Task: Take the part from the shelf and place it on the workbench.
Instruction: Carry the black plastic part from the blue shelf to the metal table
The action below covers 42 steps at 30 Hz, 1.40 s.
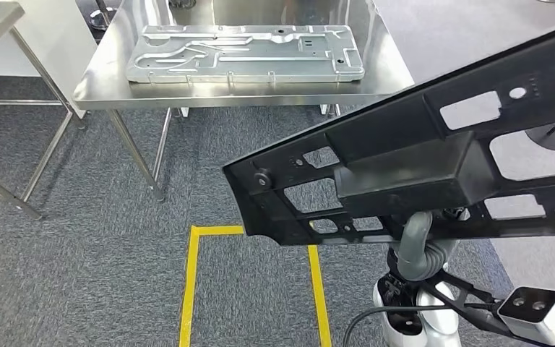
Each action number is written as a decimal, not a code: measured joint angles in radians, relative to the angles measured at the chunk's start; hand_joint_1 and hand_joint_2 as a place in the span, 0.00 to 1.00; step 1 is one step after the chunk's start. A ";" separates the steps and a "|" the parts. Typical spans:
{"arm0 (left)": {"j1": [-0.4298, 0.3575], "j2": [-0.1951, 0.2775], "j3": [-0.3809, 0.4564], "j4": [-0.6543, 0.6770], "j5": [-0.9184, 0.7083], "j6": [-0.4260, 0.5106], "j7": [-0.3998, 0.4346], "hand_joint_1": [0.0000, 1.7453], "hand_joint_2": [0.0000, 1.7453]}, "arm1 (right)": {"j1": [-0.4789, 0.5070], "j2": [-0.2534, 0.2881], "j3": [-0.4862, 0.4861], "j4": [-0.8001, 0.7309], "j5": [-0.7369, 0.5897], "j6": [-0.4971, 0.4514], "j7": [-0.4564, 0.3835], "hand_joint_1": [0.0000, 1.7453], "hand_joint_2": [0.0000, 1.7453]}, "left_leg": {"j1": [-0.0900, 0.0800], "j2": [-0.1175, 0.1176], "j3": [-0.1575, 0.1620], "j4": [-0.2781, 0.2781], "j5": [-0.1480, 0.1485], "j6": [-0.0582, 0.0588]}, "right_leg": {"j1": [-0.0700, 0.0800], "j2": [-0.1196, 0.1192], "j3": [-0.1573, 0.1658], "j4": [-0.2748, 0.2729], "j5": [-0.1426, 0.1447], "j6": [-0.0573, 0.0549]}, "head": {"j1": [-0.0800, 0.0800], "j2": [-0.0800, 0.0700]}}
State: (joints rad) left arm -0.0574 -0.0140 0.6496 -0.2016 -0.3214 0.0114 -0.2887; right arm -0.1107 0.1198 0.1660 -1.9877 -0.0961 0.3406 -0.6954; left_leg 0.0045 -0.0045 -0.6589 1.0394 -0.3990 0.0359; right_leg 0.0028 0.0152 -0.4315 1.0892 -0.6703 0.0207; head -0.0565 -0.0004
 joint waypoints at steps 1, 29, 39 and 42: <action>-0.001 0.000 0.002 0.000 -0.001 0.000 0.000 0.00 0.00 | 0.000 0.000 0.000 0.000 0.000 0.000 0.000 1.00 1.00 | 0.002 0.000 0.009 -0.004 -0.008 0.001 | -0.004 -0.003 -0.051 0.074 -0.020 0.007 | 0.000 0.000; 0.002 -0.001 0.011 0.000 -0.016 -0.006 -0.008 0.00 0.00 | 0.005 0.002 -0.009 0.000 0.004 -0.002 0.000 1.00 1.00 | 0.006 -0.001 0.077 -0.032 -0.043 -0.012 | 0.006 -0.007 -0.076 -0.069 0.135 -0.013 | 0.000 0.000; 0.002 -0.002 0.011 0.000 -0.023 -0.012 -0.010 0.00 0.00 | 0.005 0.002 -0.010 0.001 0.004 -0.004 0.000 1.00 1.00 | 0.012 -0.002 0.124 -0.036 -0.086 -0.026 | -0.022 -0.016 -0.171 -0.048 0.225 0.013 | 0.000 0.000; -0.001 -0.002 0.011 0.000 -0.025 -0.013 -0.011 0.00 0.00 | 0.003 0.002 -0.010 0.001 0.004 -0.006 0.000 1.00 1.00 | 0.011 -0.002 0.128 -0.040 -0.097 -0.045 | -0.015 -0.013 -0.160 -0.078 0.221 -0.008 | 0.000 0.000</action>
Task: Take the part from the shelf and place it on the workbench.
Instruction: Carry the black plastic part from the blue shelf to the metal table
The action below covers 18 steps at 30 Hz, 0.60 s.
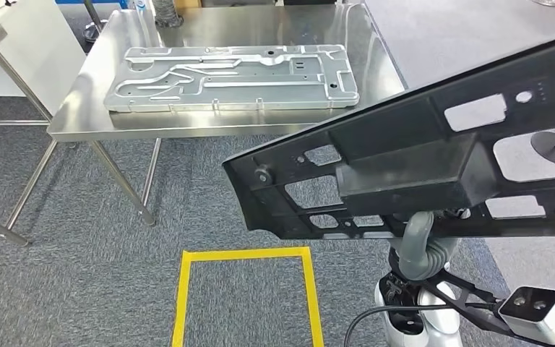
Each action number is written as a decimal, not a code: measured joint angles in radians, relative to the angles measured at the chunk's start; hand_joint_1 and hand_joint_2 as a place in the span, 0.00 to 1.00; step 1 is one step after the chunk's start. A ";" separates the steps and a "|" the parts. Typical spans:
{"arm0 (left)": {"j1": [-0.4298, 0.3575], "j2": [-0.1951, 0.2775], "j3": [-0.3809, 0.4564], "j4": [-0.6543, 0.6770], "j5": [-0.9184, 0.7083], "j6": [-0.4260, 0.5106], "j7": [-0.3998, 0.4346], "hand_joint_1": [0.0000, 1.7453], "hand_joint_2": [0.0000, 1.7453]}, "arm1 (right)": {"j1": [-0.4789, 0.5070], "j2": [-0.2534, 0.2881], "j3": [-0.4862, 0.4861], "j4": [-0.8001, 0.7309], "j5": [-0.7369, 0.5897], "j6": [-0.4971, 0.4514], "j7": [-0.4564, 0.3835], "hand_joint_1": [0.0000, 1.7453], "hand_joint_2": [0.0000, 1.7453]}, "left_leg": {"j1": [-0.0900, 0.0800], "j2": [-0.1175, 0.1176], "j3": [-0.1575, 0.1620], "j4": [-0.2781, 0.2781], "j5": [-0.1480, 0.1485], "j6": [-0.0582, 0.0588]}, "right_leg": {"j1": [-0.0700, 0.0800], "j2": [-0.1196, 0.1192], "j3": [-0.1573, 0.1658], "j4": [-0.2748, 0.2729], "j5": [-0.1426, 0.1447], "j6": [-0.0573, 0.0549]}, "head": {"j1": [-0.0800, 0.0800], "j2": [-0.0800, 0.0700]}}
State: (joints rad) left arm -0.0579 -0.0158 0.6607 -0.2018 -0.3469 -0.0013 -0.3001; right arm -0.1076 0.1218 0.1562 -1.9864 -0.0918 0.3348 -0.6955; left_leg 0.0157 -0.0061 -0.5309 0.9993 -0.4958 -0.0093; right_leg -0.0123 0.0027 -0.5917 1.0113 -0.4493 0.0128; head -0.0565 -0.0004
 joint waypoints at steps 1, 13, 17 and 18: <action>-0.001 0.000 0.000 0.000 -0.001 0.000 0.000 0.00 0.00 | -0.001 0.000 0.000 0.000 0.000 -0.001 0.000 1.00 1.00 | 0.002 0.001 0.003 0.002 -0.004 -0.006 | 0.000 0.001 0.004 -0.003 -0.001 -0.007 | 0.000 0.000; 0.002 0.002 0.010 0.000 -0.008 -0.001 0.000 0.00 0.00 | -0.011 0.000 0.005 0.003 -0.005 -0.012 0.000 1.00 1.00 | -0.005 0.001 -0.097 0.053 0.074 0.009 | 0.016 0.005 0.093 -0.011 -0.074 -0.024 | 0.000 0.000; 0.001 0.002 0.018 0.000 -0.008 -0.001 0.001 0.00 0.00 | -0.018 0.000 0.005 0.006 -0.011 -0.012 0.000 1.00 1.00 | -0.004 0.000 -0.073 0.022 0.055 0.030 | 0.016 0.004 0.098 0.008 -0.086 -0.002 | 0.000 0.000; 0.001 0.002 0.020 0.000 -0.008 -0.001 0.001 0.00 0.00 | -0.020 0.000 0.005 0.006 -0.013 -0.011 0.000 1.00 1.00 | -0.002 -0.001 -0.064 0.019 0.051 0.035 | 0.015 0.003 0.083 0.038 -0.098 0.003 | 0.000 0.000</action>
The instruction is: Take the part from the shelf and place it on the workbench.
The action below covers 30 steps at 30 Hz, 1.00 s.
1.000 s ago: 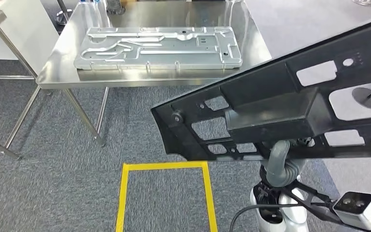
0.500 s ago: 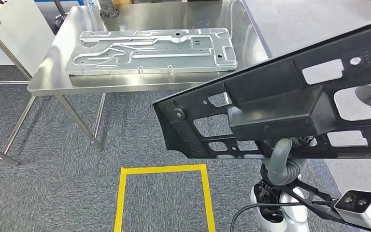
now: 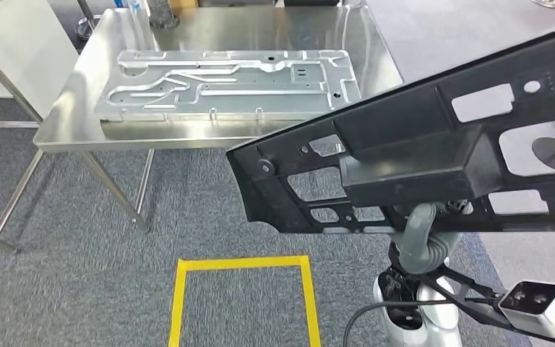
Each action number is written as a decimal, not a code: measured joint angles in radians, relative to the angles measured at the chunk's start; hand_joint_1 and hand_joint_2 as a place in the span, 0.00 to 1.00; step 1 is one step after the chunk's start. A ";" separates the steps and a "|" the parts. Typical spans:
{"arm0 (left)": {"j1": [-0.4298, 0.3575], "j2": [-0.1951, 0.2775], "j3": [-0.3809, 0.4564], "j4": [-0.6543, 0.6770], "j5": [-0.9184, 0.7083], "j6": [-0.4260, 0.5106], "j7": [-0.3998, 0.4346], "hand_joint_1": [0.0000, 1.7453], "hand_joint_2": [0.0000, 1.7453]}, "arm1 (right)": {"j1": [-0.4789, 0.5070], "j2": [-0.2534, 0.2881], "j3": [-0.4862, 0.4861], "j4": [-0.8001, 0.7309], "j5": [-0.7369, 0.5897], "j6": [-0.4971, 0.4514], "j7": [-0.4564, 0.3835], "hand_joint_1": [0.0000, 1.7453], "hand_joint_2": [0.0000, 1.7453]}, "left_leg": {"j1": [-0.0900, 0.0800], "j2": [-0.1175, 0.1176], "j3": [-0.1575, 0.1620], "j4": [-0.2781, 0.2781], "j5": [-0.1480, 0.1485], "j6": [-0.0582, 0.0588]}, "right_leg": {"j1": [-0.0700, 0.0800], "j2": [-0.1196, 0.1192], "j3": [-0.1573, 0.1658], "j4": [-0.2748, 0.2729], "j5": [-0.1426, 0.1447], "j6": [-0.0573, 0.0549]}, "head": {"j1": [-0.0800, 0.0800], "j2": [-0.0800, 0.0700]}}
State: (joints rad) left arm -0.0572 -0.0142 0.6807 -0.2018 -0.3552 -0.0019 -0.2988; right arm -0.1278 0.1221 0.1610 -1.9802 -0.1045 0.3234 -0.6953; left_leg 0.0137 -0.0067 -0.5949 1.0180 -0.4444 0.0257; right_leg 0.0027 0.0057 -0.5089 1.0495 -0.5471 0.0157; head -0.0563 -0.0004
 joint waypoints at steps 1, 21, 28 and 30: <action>0.000 0.000 0.001 0.000 0.000 0.000 0.000 0.00 0.00 | -0.003 0.000 0.000 0.000 -0.001 0.000 0.000 1.00 1.00 | 0.002 0.000 0.008 -0.002 -0.004 0.004 | -0.002 -0.001 -0.031 0.051 -0.019 0.005 | 0.000 0.000; 0.002 -0.001 0.009 0.000 -0.011 -0.001 0.002 0.00 0.00 | -0.005 0.000 0.003 0.013 -0.002 -0.004 0.000 1.00 1.00 | 0.001 0.000 -0.083 0.258 -0.170 -0.050 | -0.003 0.000 -0.035 -0.043 0.061 -0.051 | 0.000 0.000; 0.003 0.004 0.010 0.000 -0.024 -0.003 0.003 0.00 0.00 | 0.005 0.000 0.003 0.008 0.007 -0.012 0.000 1.00 1.00 | -0.011 0.001 -0.036 0.010 0.029 -0.013 | 0.004 0.007 0.024 -0.040 0.011 -0.025 | 0.000 0.000; 0.001 0.003 0.010 0.000 -0.025 -0.003 0.003 0.00 0.00 | 0.006 0.000 0.004 0.004 0.011 -0.017 0.000 1.00 1.00 | -0.007 0.000 -0.016 -0.004 0.028 -0.005 | 0.003 0.005 0.011 -0.001 0.011 -0.017 | 0.000 0.000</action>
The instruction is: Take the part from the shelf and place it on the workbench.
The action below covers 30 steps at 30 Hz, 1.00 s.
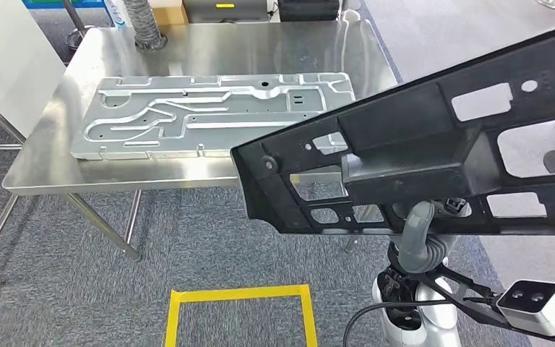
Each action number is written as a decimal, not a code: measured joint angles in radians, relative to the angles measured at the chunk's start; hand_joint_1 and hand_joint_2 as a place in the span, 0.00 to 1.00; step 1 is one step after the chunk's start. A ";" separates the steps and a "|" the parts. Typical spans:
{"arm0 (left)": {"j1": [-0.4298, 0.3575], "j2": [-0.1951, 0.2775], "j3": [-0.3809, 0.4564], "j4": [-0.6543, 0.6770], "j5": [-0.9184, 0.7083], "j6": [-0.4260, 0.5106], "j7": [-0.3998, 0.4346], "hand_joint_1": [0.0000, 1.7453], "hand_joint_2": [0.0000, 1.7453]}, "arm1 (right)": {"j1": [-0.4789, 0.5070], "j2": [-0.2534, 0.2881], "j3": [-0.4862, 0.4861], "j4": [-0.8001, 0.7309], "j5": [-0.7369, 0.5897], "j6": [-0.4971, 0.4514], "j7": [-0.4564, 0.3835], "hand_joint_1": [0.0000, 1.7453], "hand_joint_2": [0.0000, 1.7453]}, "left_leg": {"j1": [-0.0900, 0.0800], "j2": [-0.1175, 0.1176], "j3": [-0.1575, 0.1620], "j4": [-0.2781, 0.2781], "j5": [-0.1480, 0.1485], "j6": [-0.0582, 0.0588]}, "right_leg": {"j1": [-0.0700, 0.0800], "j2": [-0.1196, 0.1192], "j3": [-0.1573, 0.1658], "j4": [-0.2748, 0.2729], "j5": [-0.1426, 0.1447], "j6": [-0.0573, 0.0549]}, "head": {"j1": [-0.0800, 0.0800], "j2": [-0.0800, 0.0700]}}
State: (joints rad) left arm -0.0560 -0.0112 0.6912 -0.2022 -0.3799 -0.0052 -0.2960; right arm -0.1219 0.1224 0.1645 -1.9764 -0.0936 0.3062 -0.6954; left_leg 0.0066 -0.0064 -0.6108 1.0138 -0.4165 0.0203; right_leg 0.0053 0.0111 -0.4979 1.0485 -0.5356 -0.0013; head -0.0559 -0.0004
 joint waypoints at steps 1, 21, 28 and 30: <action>-0.001 0.000 0.000 0.000 -0.001 0.000 0.000 0.00 0.00 | 0.000 0.000 0.000 -0.002 0.002 -0.002 0.000 1.00 1.00 | 0.002 0.000 0.010 -0.006 -0.003 0.004 | -0.002 -0.001 -0.025 0.043 -0.009 0.005 | 0.000 0.000; 0.001 -0.004 0.007 0.000 -0.014 -0.002 -0.012 0.00 0.00 | 0.032 -0.002 0.018 -0.021 0.020 -0.022 0.000 1.00 1.00 | 0.008 0.001 -0.060 0.274 -0.193 -0.050 | -0.006 -0.006 -0.057 -0.037 0.057 -0.037 | 0.000 0.000; 0.004 -0.006 0.018 0.000 -0.019 -0.002 -0.015 0.00 0.00 | 0.031 -0.007 0.005 -0.016 0.023 -0.023 0.000 1.00 1.00 | -0.007 0.002 -0.002 0.010 -0.019 -0.011 | 0.001 -0.004 0.002 -0.038 0.008 -0.015 | 0.000 0.000; 0.004 -0.008 0.019 0.000 -0.021 -0.002 -0.016 0.00 0.00 | 0.029 -0.011 -0.004 -0.015 0.028 -0.030 0.000 1.00 1.00 | -0.002 0.001 0.013 -0.001 -0.015 -0.002 | 0.001 -0.005 0.000 -0.018 0.005 -0.006 | 0.000 0.000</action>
State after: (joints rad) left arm -0.0516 -0.0190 0.7098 -0.2022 -0.4004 -0.0073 -0.3118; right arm -0.0928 0.1113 0.1607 -1.9912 -0.0651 0.2763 -0.6951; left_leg 0.0044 -0.0055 -0.5981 1.0131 -0.4317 0.0187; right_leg 0.0060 0.0065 -0.4984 1.0306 -0.5307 -0.0073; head -0.0561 -0.0004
